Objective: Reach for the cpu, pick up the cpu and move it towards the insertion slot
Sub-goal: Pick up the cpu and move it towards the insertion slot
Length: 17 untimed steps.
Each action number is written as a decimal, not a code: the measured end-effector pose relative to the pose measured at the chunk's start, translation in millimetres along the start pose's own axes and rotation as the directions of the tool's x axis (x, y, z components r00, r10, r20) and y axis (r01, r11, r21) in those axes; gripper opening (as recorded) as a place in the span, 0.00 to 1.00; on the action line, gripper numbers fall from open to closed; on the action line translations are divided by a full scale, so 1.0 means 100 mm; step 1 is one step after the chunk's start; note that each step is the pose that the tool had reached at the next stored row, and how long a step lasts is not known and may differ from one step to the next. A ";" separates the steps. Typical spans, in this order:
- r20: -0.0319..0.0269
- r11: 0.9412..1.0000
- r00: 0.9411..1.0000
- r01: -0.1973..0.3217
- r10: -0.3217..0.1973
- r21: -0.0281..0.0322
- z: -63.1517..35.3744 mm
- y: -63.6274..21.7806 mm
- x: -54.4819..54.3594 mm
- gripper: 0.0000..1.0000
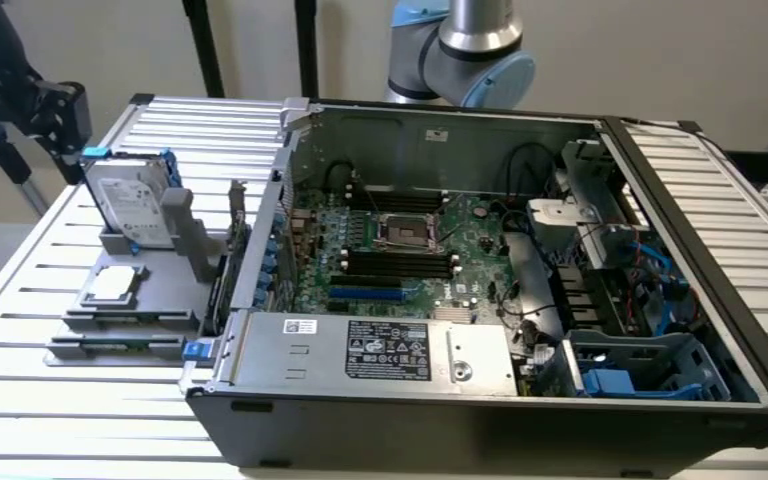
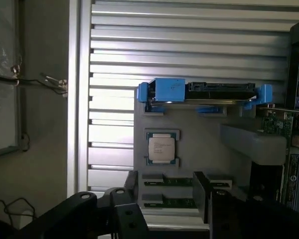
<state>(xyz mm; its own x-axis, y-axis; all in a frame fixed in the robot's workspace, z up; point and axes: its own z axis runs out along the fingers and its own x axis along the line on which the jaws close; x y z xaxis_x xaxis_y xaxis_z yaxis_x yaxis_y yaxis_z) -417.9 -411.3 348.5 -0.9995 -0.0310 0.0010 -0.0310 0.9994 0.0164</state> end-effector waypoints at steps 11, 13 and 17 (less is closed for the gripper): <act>-0.003 1.000 1.000 0.000 0.000 0.000 0.198 -0.004 -0.01 0.65; -0.004 1.000 1.000 0.000 0.000 0.000 0.234 -0.006 -0.01 0.65; -0.004 1.000 1.000 0.000 0.000 0.000 0.307 -0.012 -0.02 0.65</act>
<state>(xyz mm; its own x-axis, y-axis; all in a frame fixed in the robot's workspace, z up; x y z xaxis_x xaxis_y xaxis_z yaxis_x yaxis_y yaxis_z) -415.7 -411.9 317.8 -0.9995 -0.0311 0.0050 -0.0310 0.9994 0.0165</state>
